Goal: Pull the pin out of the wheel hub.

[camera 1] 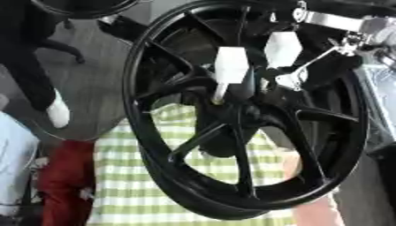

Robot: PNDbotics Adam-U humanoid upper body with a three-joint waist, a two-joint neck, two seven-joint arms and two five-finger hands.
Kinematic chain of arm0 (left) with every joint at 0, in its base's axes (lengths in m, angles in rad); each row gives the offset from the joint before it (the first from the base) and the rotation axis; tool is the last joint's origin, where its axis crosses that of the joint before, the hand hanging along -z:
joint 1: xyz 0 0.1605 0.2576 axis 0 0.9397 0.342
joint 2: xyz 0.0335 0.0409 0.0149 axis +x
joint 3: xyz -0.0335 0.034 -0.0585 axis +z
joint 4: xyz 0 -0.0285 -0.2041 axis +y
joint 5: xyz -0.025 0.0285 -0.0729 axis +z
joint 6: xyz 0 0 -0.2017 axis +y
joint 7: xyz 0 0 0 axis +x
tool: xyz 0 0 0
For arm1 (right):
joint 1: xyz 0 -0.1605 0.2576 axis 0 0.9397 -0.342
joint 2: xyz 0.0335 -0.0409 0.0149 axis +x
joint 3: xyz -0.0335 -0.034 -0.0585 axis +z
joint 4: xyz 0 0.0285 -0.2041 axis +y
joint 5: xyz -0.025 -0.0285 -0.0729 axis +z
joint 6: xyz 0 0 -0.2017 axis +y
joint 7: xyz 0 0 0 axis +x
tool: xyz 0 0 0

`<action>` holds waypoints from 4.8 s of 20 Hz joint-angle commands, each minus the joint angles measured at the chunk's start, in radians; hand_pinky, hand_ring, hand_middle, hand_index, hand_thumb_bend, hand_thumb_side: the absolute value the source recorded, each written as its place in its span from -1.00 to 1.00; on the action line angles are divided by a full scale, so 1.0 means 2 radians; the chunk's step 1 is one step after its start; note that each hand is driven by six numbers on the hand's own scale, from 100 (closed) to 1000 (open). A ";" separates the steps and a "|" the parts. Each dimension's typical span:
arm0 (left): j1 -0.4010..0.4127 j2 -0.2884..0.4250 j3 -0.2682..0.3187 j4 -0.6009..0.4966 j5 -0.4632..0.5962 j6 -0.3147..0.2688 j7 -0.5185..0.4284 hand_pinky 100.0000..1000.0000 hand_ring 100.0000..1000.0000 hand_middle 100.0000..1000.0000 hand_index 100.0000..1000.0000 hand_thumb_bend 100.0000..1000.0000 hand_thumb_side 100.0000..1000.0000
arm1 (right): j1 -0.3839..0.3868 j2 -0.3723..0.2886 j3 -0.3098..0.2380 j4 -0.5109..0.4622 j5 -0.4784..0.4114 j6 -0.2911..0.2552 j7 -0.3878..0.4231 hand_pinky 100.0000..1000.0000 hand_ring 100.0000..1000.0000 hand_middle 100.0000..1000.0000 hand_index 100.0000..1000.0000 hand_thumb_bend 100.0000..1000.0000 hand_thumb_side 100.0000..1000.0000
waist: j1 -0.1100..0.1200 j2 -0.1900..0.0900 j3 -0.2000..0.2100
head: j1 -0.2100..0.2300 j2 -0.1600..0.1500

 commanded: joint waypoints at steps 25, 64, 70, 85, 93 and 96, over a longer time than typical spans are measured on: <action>-0.002 0.005 0.001 -0.005 -0.005 0.002 -0.003 0.25 0.65 0.64 0.65 -0.70 0.66 | 0.020 -0.027 -0.036 -0.005 -0.006 0.024 -0.014 0.83 0.69 0.64 0.66 -0.63 -1.00 | 0.005 -0.004 0.000 | -0.003 -0.006; -0.003 0.003 -0.001 -0.004 -0.005 0.005 -0.004 0.26 0.65 0.64 0.63 -0.74 0.69 | 0.041 -0.033 -0.058 -0.005 0.020 0.049 -0.006 0.80 0.62 0.58 0.61 -0.69 -1.00 | 0.004 0.010 0.005 | -0.009 -0.011; -0.004 0.003 -0.002 -0.004 -0.005 0.005 -0.005 0.26 0.65 0.64 0.62 -0.75 0.70 | 0.044 -0.035 -0.060 -0.005 0.021 0.049 -0.009 0.79 0.61 0.57 0.60 -0.74 -1.00 | 0.003 0.011 0.006 | -0.009 -0.012; -0.004 0.002 -0.003 -0.004 -0.004 0.006 -0.007 0.26 0.64 0.63 0.61 -0.76 0.70 | 0.040 -0.031 -0.063 0.006 0.027 0.036 0.001 0.71 0.39 0.07 0.26 -1.00 -1.00 | 0.004 0.012 0.007 | -0.011 -0.012; -0.003 0.002 -0.003 -0.003 -0.004 0.006 -0.007 0.26 0.64 0.63 0.61 -0.77 0.71 | 0.026 -0.022 -0.065 0.025 0.023 0.031 0.000 0.66 0.17 -0.28 -0.03 -1.00 -1.00 | 0.004 0.013 0.007 | -0.013 -0.011; -0.002 0.002 -0.003 -0.003 -0.006 0.006 -0.007 0.26 0.64 0.63 0.61 -0.78 0.71 | 0.015 -0.018 -0.068 0.033 0.014 0.023 0.009 0.64 0.12 -0.36 -0.11 -1.00 -1.00 | 0.003 0.013 0.006 | -0.013 -0.011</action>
